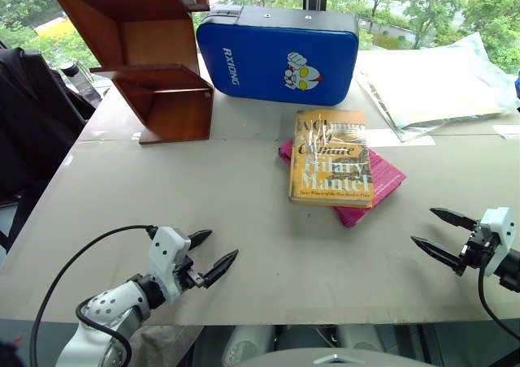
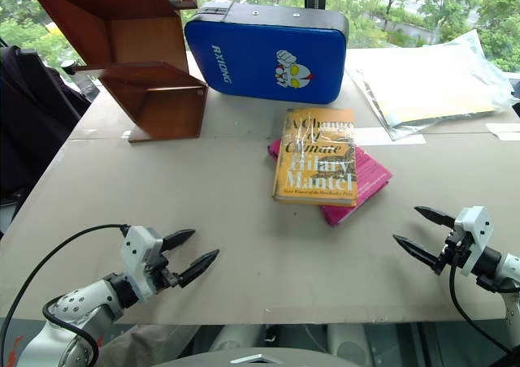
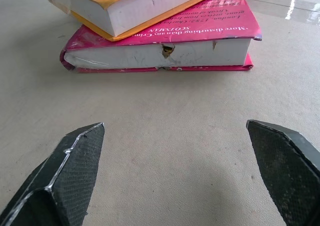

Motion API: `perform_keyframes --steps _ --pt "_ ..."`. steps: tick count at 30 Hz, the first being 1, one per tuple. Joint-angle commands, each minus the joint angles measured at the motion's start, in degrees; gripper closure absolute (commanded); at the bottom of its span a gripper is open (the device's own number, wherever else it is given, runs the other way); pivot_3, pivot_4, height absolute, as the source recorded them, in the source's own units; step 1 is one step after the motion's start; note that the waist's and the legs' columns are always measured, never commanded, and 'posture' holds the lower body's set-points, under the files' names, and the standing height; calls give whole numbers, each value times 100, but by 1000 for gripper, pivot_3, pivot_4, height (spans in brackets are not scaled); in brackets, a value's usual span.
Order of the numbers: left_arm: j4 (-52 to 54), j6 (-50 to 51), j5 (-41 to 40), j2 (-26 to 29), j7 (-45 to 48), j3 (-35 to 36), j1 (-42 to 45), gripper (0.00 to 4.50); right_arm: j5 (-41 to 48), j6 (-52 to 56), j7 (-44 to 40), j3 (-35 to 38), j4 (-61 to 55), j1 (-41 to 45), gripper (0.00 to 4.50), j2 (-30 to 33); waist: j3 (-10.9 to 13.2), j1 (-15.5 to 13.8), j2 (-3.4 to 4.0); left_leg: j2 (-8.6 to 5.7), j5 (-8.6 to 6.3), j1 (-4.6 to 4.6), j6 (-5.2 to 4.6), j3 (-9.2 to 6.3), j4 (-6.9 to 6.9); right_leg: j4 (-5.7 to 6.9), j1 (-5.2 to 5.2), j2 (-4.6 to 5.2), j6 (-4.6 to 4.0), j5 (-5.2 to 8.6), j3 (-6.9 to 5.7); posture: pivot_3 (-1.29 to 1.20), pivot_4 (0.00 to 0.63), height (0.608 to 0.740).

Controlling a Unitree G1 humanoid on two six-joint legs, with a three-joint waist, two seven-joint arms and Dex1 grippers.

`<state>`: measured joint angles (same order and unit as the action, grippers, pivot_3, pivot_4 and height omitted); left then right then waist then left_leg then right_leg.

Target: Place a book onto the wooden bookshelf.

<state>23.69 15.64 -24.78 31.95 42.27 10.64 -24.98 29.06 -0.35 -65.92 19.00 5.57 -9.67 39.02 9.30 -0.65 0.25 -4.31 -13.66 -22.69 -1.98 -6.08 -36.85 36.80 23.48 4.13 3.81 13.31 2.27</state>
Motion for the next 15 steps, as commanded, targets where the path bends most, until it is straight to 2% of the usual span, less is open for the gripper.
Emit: perform_keyframes --steps 1,15 --pt "-88 -37 53 -4 -1 8 -43 33 50 -79 -50 146 -32 50 0 73 0 0 0 0 0 0 0 0 0 0 0 0 0 0 0 0 150 740" --pt "-186 -108 0 7 123 68 21 33 25 -53 6 102 -66 76 0 49 0 -5 0 0 0 0 0 0 0 1 0 0 -1 -1 -1 0 150 740"
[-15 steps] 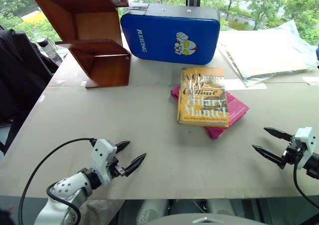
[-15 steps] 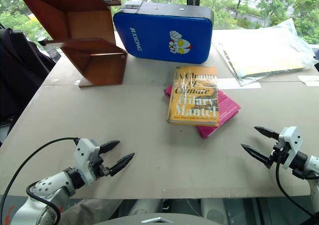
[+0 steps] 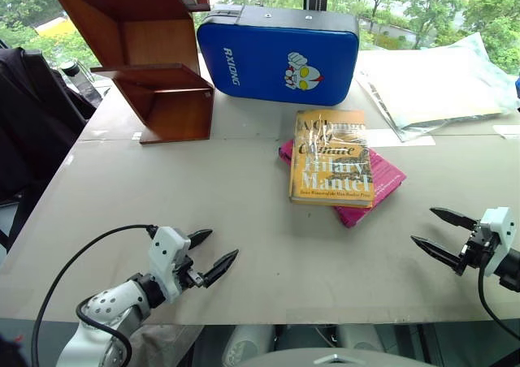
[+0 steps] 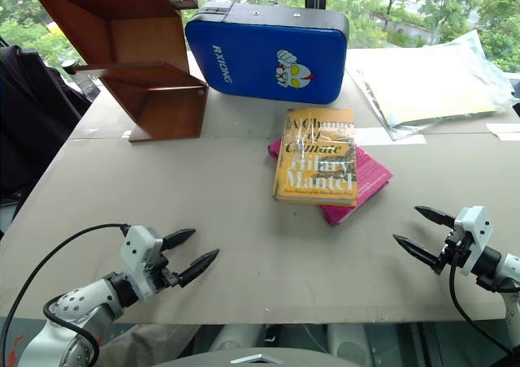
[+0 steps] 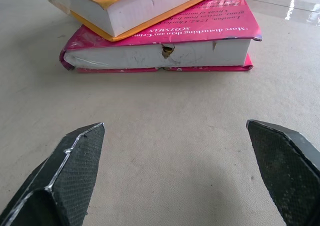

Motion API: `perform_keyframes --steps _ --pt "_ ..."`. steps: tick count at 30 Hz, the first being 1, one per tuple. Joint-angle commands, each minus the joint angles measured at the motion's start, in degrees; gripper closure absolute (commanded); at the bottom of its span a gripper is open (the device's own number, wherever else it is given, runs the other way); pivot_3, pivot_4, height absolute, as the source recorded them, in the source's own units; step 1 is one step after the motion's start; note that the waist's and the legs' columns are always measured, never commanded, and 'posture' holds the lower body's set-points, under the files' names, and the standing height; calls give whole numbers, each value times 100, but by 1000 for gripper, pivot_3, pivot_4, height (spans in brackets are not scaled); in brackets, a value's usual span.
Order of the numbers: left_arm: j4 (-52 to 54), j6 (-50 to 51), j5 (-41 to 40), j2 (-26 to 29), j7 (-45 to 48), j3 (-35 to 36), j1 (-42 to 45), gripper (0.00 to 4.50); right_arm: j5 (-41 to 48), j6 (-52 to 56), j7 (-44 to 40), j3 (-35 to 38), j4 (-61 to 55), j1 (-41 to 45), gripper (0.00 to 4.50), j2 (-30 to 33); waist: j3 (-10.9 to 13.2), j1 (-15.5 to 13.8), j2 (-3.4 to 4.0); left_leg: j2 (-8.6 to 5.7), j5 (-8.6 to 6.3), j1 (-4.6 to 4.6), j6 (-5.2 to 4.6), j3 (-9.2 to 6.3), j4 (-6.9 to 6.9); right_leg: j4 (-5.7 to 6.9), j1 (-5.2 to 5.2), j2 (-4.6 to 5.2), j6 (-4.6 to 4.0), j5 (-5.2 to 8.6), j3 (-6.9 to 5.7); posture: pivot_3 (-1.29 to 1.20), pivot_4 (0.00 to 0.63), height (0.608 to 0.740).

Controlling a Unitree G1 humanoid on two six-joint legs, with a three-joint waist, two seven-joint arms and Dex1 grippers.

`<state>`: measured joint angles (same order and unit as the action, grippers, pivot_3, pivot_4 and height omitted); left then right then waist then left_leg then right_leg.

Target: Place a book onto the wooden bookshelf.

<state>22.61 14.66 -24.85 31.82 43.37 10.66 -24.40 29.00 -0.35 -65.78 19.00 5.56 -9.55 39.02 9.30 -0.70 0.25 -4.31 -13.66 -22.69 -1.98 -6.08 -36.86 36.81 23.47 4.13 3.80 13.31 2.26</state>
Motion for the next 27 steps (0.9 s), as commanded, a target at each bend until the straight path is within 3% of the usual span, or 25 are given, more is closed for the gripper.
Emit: perform_keyframes --steps 1,12,17,22,27 --pt "-81 -9 3 23 19 70 -29 33 27 -61 -14 104 -46 76 0 52 0 0 0 0 0 0 0 0 0 0 0 0 0 0 0 0 150 740" --pt "-51 23 31 101 94 37 72 33 26 -70 -51 127 -42 68 0 55 0 -6 0 0 0 1 0 0 0 1 0 0 -1 -1 -1 0 150 740" --pt "295 683 -238 339 66 -14 469 33 213 11 -129 169 -223 25 0 31 0 -11 -1 0 1 1 0 -1 -1 3 -1 -1 -4 -3 -3 0 150 740" --pt "-66 1610 -763 568 392 -315 1995 33 676 190 -343 304 -802 -92 0 103 6 -42 -3 -1 1 -1 -1 0 -8 3 0 -4 -5 -5 -23 0 150 740" --pt "-1125 2605 -873 656 746 -885 3619 33 1007 437 -306 571 -1645 -444 0 187 6 2 -7 -2 2 -8 0 -23 -25 9 -7 -11 9 -25 -57 0 150 740"
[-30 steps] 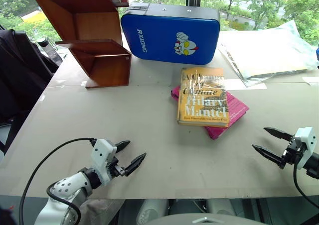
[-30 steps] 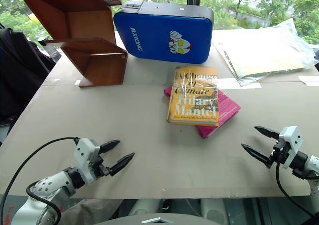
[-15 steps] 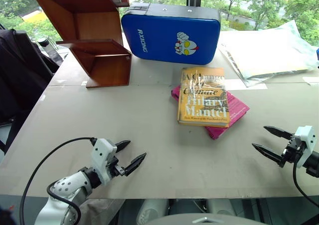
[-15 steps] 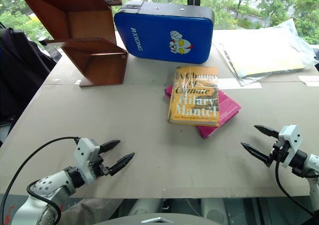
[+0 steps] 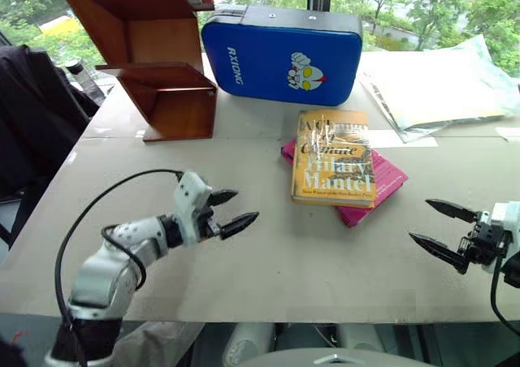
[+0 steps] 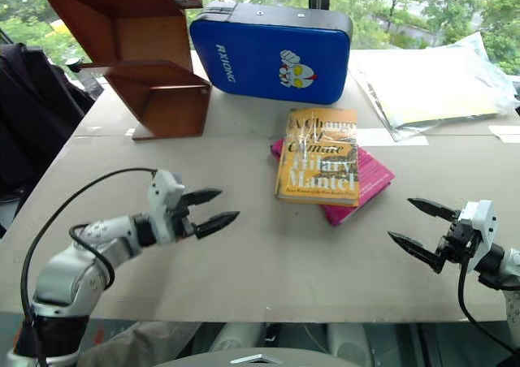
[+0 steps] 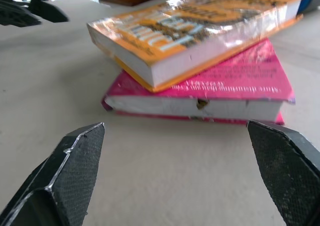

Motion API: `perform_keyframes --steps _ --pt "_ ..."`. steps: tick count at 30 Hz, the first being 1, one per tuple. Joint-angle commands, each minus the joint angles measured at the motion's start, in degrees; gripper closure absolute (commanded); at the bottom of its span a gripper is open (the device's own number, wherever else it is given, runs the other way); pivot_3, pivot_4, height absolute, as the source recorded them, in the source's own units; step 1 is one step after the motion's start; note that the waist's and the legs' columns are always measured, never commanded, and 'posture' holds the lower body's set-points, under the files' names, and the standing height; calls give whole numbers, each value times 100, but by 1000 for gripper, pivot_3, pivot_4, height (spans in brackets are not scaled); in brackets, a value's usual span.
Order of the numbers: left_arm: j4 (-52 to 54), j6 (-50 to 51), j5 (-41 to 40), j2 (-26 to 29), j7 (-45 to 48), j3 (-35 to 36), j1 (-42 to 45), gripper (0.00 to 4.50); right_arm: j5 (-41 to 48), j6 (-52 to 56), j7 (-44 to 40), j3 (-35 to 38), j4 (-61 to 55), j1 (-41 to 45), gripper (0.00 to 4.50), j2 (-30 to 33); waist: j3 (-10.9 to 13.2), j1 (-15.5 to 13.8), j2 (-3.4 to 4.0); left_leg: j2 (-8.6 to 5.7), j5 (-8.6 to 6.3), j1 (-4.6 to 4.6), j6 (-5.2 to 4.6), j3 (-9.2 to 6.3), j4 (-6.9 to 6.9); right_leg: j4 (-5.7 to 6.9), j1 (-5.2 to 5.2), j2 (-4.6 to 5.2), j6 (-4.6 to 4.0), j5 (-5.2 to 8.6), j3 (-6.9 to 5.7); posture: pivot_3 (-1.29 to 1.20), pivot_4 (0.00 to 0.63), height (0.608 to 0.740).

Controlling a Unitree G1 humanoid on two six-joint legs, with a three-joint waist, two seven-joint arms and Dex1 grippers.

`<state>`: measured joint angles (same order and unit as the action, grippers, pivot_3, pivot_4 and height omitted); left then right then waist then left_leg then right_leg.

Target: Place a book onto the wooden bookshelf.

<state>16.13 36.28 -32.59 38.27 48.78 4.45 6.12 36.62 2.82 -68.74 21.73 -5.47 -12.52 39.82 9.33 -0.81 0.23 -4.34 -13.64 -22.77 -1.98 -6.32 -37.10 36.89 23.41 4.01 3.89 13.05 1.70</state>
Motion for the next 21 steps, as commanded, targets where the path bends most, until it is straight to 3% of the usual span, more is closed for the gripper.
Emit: perform_keyframes --steps 1,9,16,21 --pt "-706 703 -192 -88 190 -326 934 33 311 159 5 366 -716 -226 0 132 5 11 -8 0 0 0 0 0 0 0 1 -9 1 0 1 0 150 740" --pt "-2640 2814 -837 -1111 354 -619 3018 33 726 452 186 948 -1607 -788 0 143 24 3 -42 -3 1 -7 1 -5 -8 0 1 -22 4 -1 -5 0 150 740" --pt "-5088 3703 -936 -1844 188 -10 4271 33 759 470 451 1122 -1969 -1116 0 -76 36 13 -61 -4 2 -8 2 -10 -14 7 2 -25 5 -1 -8 0 150 740" --pt "-6445 3778 -693 -2029 543 47 4907 33 868 538 523 1306 -2156 -1313 0 -84 38 21 -64 -9 2 -9 3 -10 -17 6 1 -22 6 -1 -9 0 150 740"
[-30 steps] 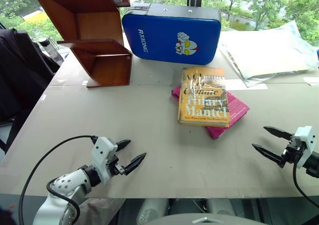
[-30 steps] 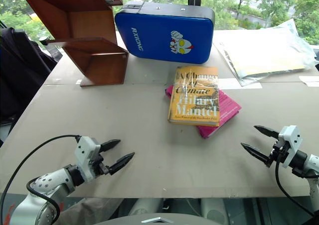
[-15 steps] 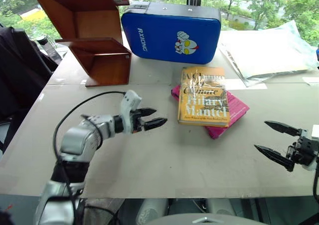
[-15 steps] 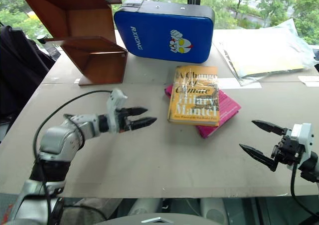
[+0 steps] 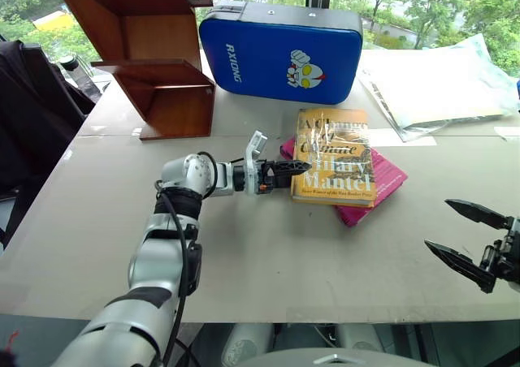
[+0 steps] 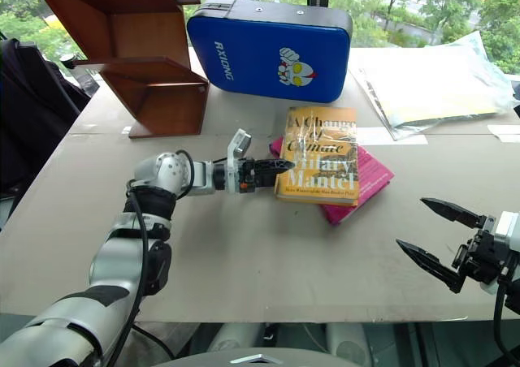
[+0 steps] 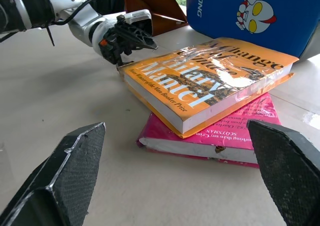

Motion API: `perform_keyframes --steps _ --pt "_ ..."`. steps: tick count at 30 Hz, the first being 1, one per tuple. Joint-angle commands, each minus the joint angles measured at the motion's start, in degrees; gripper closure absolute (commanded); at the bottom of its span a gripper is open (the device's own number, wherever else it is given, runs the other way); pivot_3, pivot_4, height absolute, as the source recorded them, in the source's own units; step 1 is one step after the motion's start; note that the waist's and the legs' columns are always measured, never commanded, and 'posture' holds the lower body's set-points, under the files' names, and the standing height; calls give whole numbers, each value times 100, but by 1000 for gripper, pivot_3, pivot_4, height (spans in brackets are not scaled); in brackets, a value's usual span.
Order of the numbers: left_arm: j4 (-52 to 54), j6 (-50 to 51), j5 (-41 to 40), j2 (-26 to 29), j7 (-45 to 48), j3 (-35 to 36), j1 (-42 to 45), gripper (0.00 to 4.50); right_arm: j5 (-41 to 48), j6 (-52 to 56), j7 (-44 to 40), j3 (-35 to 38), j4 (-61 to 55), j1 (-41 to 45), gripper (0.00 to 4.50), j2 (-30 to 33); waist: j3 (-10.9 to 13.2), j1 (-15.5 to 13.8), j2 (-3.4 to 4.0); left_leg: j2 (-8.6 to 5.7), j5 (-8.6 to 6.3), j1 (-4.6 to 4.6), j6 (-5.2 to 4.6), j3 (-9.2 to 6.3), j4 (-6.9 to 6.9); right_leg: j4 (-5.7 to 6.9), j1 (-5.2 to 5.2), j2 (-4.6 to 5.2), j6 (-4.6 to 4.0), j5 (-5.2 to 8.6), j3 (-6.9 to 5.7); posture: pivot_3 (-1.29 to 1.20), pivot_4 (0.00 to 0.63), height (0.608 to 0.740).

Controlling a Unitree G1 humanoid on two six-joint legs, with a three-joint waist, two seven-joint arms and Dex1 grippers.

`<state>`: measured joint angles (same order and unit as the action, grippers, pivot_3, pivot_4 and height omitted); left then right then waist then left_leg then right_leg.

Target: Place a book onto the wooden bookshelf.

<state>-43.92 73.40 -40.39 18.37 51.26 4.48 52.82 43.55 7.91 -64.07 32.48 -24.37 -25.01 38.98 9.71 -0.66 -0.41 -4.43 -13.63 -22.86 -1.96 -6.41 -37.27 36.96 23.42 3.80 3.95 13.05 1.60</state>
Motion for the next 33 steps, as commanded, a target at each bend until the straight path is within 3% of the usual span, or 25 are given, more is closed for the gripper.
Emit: perform_keyframes --steps 1,5,8,16,21,24,27,29,33 --pt "-633 41 130 -59 430 16 339 33 186 49 70 251 -299 -88 0 -4 1 11 -1 -1 0 -1 1 0 0 0 1 0 0 0 0 0 150 740" --pt "-1547 -415 478 -159 690 35 751 33 221 136 189 238 -434 -104 0 14 2 -5 -3 -1 7 -2 13 -1 1 1 2 0 0 0 -1 0 150 740" --pt "-2077 -857 790 -214 916 28 996 714 251 195 229 231 -469 -69 0 44 2 -6 -4 -2 8 -2 14 -1 0 1 1 2 2 0 -1 0 150 740" --pt "-2596 -1242 1432 -307 1902 -124 1358 4368 386 399 223 271 -520 42 0 158 3 -2 -5 -5 3 -3 6 -1 0 2 1 3 2 -1 -1 0 150 740" --pt "-1577 -584 1344 13 3062 -493 1326 4407 449 519 294 224 -614 125 0 193 10 13 -13 -6 4 -11 5 -2 0 3 6 1 2 -1 -2 0 150 740" --pt "-116 -375 911 268 2779 -74 1032 4407 468 566 307 175 -598 228 0 197 22 73 -29 -2 4 -14 6 -4 -1 12 13 4 1 -2 0 0 150 740" --pt "2089 -1331 1137 384 1596 284 461 4407 472 606 295 83 -502 423 0 227 21 119 -29 4 3 -12 7 -5 0 11 13 30 0 -2 4 0 150 740" --pt "3450 -2161 1356 563 1281 241 115 4407 500 632 273 20 -418 589 0 235 21 131 -29 5 12 -11 24 -2 2 9 13 33 -1 -2 17 0 150 740" --pt "5009 -3999 2180 1162 919 -64 -123 4407 724 776 345 -78 -195 1151 0 216 25 87 -34 6 16 -11 30 0 3 9 15 30 -2 -4 36 0 150 740"
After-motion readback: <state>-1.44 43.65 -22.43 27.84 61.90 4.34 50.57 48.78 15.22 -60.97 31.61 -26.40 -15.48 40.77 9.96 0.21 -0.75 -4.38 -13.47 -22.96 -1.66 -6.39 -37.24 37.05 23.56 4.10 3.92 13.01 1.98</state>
